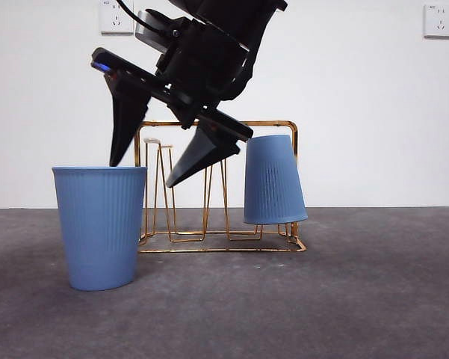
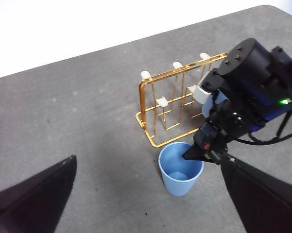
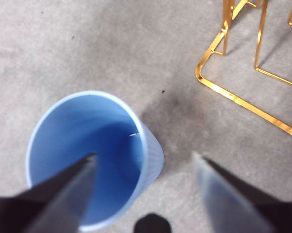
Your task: Pick up cup 1,put cup 1 in the cup rack,pick up cup 2,put cup 2 in the cup rack
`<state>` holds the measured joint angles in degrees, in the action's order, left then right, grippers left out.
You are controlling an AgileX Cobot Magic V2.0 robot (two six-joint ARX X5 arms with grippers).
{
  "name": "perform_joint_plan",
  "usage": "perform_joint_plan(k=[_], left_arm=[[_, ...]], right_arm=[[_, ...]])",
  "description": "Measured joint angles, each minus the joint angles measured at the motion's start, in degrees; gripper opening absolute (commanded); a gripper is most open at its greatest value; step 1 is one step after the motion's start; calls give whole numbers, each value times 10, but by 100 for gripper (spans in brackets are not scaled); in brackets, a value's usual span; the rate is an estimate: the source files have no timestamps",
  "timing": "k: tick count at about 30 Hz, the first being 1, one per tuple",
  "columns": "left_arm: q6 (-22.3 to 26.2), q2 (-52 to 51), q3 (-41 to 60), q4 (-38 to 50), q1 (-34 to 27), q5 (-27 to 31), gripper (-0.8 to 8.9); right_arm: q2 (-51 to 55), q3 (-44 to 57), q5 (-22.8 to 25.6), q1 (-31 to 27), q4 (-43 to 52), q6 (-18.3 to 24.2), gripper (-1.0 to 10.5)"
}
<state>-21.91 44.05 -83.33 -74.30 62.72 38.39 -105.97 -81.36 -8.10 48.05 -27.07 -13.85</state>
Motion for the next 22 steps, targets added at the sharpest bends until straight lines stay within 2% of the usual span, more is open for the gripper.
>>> perform_joint_plan(k=[4, 12, 18, 22], left_arm=[[-7, 0, 0, 0, 9, 0, 501], [-13, 0, 0, 0, 16, 0, 501], [-18, 0, 0, 0, 17, 0, 501], [-23, 0, 0, 3, 19, 0, 501]], right_arm=[[-13, 0, 0, 1, 0, -4, 241], [-21, 0, 0, 2, 7, -7, -14], [-21, 0, -8, 2, 12, -5, -13], [-21, 0, -32, 2, 14, -4, -13]])
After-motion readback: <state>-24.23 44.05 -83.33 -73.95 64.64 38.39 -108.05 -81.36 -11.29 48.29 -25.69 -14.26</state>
